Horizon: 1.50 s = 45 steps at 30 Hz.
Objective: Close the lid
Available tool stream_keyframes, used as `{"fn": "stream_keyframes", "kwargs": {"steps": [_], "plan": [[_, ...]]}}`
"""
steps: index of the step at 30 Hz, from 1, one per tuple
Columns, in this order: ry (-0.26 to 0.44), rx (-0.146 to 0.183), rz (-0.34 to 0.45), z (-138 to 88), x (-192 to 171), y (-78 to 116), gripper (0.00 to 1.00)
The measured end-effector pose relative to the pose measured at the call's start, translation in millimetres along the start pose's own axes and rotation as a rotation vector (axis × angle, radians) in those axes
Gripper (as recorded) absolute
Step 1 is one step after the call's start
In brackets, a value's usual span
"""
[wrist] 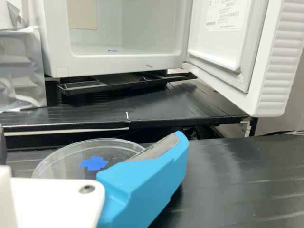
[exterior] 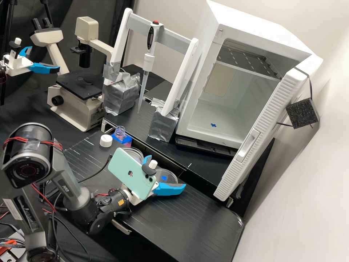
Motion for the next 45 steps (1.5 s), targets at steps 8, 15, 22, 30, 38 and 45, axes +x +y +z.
{"fn": "stream_keyframes", "kwargs": {"steps": [8, 15, 22, 30, 38, 45], "plan": [[0.012, 0.000, -0.008, 1, -1, -1.0, 1.00], [0.010, -0.001, -0.024, 6, -3, -1.4, 1.00], [0.000, 0.009, -0.033, 9, -2, -3.1, 0.00], [0.000, 0.011, -0.035, 9, -2, -3.3, 0.00], [0.000, 0.011, -0.035, 9, -2, -3.3, 0.00], [-0.008, 0.017, -0.026, 10, -1, -2.8, 0.00]]}}
